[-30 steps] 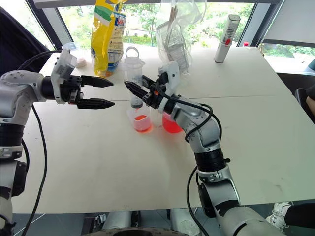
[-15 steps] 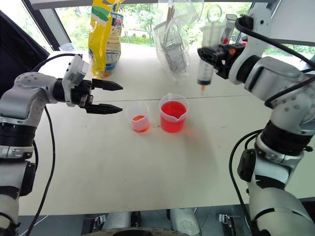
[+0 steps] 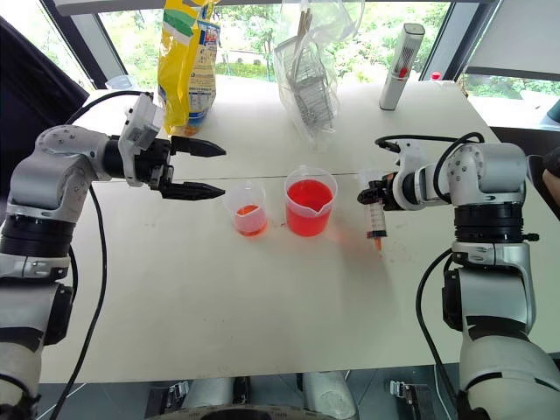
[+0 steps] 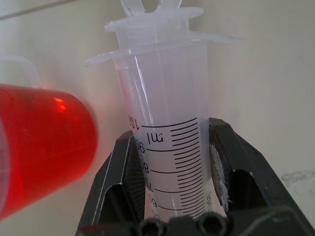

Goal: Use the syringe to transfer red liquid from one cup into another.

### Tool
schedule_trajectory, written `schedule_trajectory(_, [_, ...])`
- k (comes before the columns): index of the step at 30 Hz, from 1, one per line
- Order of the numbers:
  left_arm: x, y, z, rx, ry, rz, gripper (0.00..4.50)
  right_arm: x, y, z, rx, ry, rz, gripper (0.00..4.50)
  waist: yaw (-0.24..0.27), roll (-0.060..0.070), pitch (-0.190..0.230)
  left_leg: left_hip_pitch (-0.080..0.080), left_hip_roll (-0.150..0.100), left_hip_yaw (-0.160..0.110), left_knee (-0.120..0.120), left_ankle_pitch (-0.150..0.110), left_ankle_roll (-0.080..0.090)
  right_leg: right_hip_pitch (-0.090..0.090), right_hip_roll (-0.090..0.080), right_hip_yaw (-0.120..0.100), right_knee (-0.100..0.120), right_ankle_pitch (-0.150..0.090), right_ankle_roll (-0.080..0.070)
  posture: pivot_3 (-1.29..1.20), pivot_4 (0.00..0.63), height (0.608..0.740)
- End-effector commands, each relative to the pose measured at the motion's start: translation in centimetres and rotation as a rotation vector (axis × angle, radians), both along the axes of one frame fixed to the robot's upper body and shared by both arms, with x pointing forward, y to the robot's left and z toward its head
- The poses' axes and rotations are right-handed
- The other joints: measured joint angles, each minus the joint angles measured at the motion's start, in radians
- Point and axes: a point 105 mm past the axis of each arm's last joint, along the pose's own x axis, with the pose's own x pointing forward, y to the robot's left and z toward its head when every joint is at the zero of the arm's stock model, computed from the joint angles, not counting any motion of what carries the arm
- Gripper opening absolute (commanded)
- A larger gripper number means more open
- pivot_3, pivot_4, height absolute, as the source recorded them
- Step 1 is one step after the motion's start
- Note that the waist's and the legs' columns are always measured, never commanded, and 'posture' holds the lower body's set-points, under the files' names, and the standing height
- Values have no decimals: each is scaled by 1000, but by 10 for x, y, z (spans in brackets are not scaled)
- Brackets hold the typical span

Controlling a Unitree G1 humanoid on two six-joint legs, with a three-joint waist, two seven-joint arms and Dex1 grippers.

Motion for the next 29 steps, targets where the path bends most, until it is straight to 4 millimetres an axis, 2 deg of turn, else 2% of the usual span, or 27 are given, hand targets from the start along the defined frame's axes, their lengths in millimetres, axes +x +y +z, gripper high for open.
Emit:
schedule_trajectory(1, [-7,2,12,-11,-50,-1,4478,10,-8,0,-46,-23,-21,1436,0,0,0,0,0,0,0,0,0,0,0,0,0,0,0,0,150,739])
schedule_trajectory(3, [-9,2,12,-12,-49,0,4478,12,-10,-4,-49,-13,-27,1436,0,0,0,0,0,0,0,0,0,0,0,0,0,0,0,0,150,739])
schedule_trajectory(7, [-10,0,14,-28,-51,9,4500,13,-9,-2,-49,-20,-11,3312,1,0,0,0,0,0,1,0,0,1,0,0,0,0,0,0,150,739])
schedule_trajectory(9, [-11,-1,13,-32,-43,2,4500,12,-8,5,-54,-45,4,4390,1,0,0,0,0,0,1,0,0,1,0,-1,0,0,0,0,150,739])
schedule_trajectory(12, [-13,-3,15,-44,-33,-8,4500,6,-5,20,-74,-93,43,4453,1,0,0,0,0,0,0,0,0,1,0,-1,0,0,0,0,150,739])
schedule_trajectory(15, [-14,-4,16,-45,-24,-11,4500,-12,0,39,-83,-155,114,4453,3,0,0,0,0,-1,0,0,0,0,0,-1,0,0,0,0,150,739])
schedule_trajectory(20, [-16,0,17,-39,-9,-5,4500,-59,12,84,-93,-393,332,4453,11,0,0,-1,0,-3,0,0,0,1,0,-2,-1,0,0,0,150,739])
schedule_trajectory(25, [-18,3,16,-32,2,0,4500,-111,27,97,-115,-463,565,4453,9,0,0,1,1,-4,0,0,0,3,0,-2,-1,0,0,0,150,739])
schedule_trajectory(29, [-20,6,14,-25,9,0,4500,-139,35,103,-122,-482,687,4453,4,-1,0,3,1,-3,0,0,0,4,0,-2,-1,0,1,0,150,739])
